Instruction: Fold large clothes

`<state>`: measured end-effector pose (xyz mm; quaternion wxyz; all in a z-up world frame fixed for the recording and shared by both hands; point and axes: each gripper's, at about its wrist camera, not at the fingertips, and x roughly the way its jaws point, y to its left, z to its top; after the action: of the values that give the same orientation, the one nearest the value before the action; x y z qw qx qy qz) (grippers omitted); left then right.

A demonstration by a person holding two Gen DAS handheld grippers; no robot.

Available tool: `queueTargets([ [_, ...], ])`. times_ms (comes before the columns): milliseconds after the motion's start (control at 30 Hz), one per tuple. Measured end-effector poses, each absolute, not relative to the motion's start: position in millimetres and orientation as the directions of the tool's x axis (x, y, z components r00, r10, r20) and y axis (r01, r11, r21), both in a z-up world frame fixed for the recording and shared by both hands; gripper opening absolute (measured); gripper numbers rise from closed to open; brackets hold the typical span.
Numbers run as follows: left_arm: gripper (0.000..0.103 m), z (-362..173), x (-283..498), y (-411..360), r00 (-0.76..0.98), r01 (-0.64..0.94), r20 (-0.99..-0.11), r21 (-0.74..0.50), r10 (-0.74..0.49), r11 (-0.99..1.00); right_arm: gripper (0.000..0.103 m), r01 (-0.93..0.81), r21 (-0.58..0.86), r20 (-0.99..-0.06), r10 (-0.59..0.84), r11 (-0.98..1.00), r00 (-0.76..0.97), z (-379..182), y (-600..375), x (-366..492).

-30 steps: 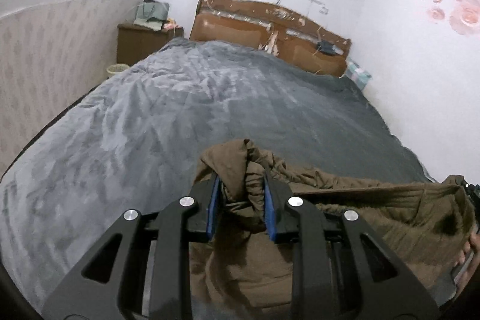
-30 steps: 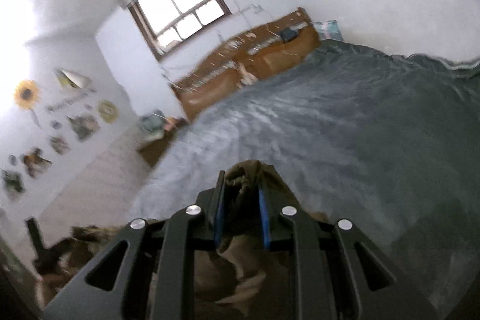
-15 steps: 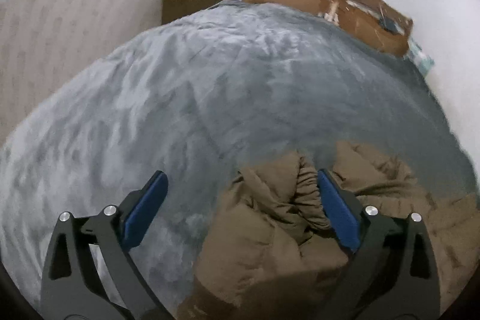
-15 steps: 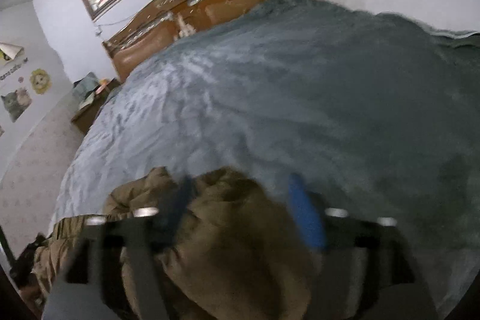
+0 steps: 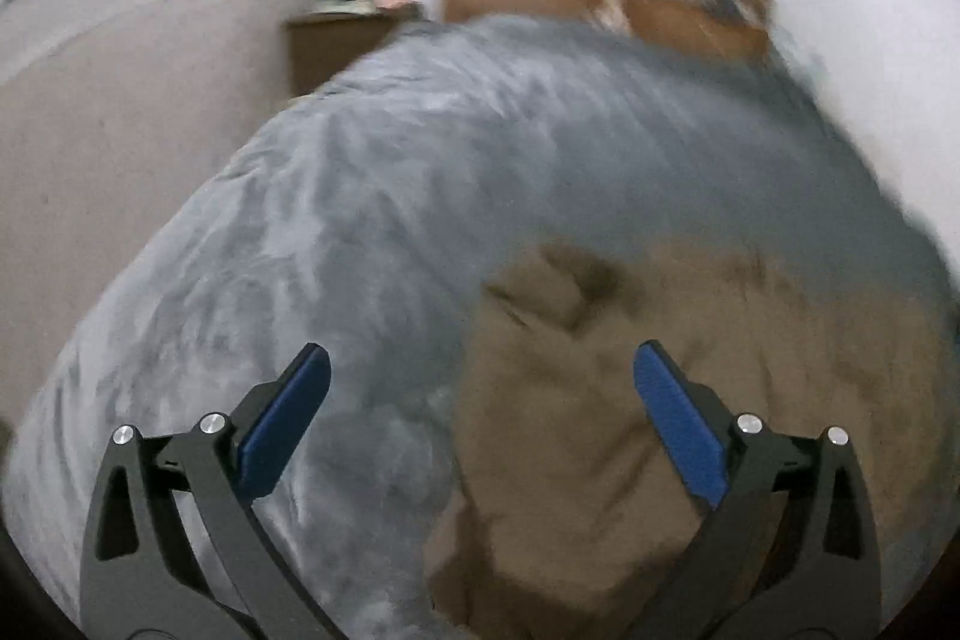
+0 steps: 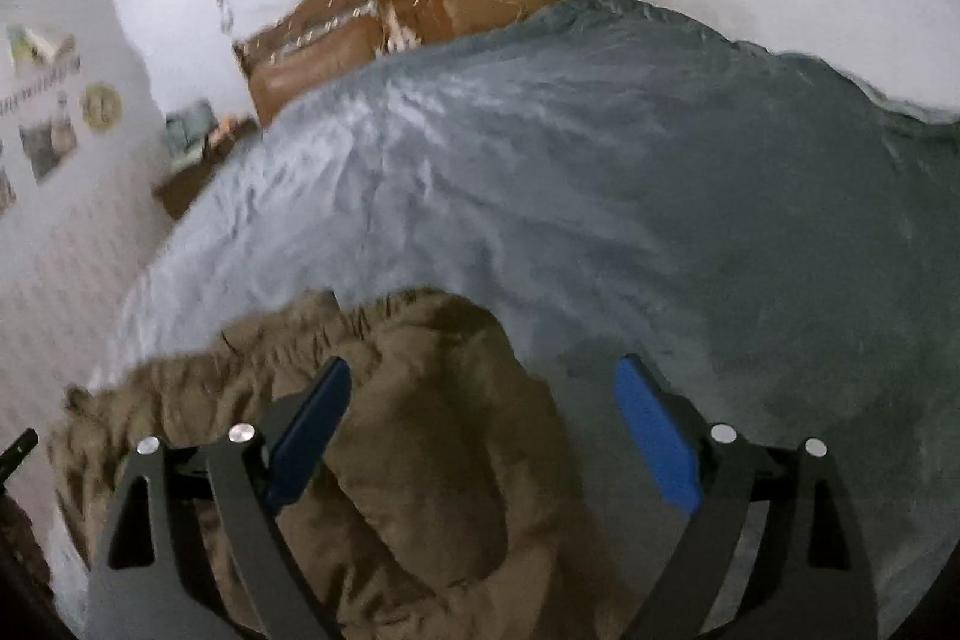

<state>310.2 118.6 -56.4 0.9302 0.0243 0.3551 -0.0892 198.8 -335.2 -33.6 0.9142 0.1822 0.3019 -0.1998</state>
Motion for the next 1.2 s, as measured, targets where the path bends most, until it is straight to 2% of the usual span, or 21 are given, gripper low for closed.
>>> queueTargets([
  [67, 0.100, -70.0, 311.9, 101.6, 0.687, 0.268, -0.702, 0.004, -0.188, 0.963, 0.090, 0.455, 0.212, -0.645, -0.225, 0.865, 0.730, -38.5, -334.3, 202.9],
  [167, 0.100, -92.3, 320.2, 92.5, 0.619, 0.315, -0.747, -0.046, -0.242, 0.948, 0.090, 0.445, 0.208, -0.686, -0.194, 0.871, 0.701, -51.4, -335.3, 208.9],
  [333, 0.100, -121.5, 342.7, 86.7, 0.574, 0.297, -0.794, -0.024, -0.199, 0.955, 0.089, 0.419, 0.261, -0.753, -0.088, 0.870, 0.652, -78.4, -336.9, 222.5],
  [400, 0.098, -121.2, 346.7, 86.7, 0.578, 0.296, -0.788, -0.040, -0.213, 0.954, 0.077, 0.409, 0.244, -0.772, -0.078, 0.879, 0.630, -86.5, -334.5, 226.8],
  [433, 0.088, -119.4, 346.1, 87.8, 0.580, 0.301, -0.783, -0.049, -0.223, 0.953, 0.056, 0.402, 0.247, -0.777, -0.067, 0.882, 0.626, -88.8, -333.3, 227.6],
  [467, 0.063, -118.0, 345.4, 88.4, 0.577, 0.311, -0.779, -0.066, -0.243, 0.948, 0.043, 0.395, 0.251, -0.780, -0.057, 0.883, 0.624, -90.0, -332.2, 228.4],
  [500, 0.052, -117.7, 352.8, 78.5, 0.571, 0.321, -0.778, -0.082, -0.262, 0.943, 0.038, 0.391, 0.253, -0.775, -0.056, 0.885, 0.630, -88.7, -330.3, 227.5],
  [533, 0.035, -116.1, 352.5, 78.6, 0.573, 0.324, -0.775, -0.084, -0.266, 0.942, 0.030, 0.386, 0.253, -0.771, -0.057, 0.887, 0.635, -87.2, -328.7, 227.1],
  [567, 0.024, -113.1, 349.6, 80.9, 0.580, 0.323, -0.770, -0.082, -0.266, 0.943, 0.024, 0.388, 0.257, -0.759, -0.064, 0.885, 0.648, -84.2, -328.1, 225.4],
  [667, 0.008, -97.7, 345.0, 93.2, 0.641, 0.274, -0.720, -0.111, -0.267, 0.955, 0.019, 0.397, 0.290, -0.698, -0.091, 0.871, 0.710, -71.9, -330.7, 215.1],
  [767, 0.008, -60.6, 334.3, 106.1, 0.737, 0.237, -0.607, -0.178, -0.297, 0.955, 0.019, 0.409, 0.306, -0.606, -0.156, 0.860, 0.780, -47.8, -331.0, 200.0],
  [867, 0.008, -31.1, 327.2, 93.5, 0.838, 0.224, -0.490, -0.093, -0.240, 0.970, 0.019, 0.414, 0.318, -0.500, -0.220, 0.853, 0.838, -21.9, -330.3, 190.3],
  [933, 0.008, -21.8, 329.1, 83.3, 0.875, 0.201, -0.442, -0.035, -0.195, 0.979, 0.019, 0.424, 0.295, -0.445, -0.269, 0.856, 0.854, -9.0, -327.5, 192.5],
  [1067, 0.008, -30.6, 359.1, 72.7, 0.878, 0.179, -0.445, -0.032, -0.174, 0.983, 0.019, 0.459, 0.258, -0.414, -0.332, 0.850, 0.848, -9.0, -327.4, 212.7],
  [1200, 0.010, -64.0, 393.9, 70.1, 0.852, 0.157, -0.505, -0.007, -0.140, 0.988, 0.020, 0.485, 0.155, -0.385, -0.399, 0.861, 0.832, -26.7, -325.8, 242.4],
])
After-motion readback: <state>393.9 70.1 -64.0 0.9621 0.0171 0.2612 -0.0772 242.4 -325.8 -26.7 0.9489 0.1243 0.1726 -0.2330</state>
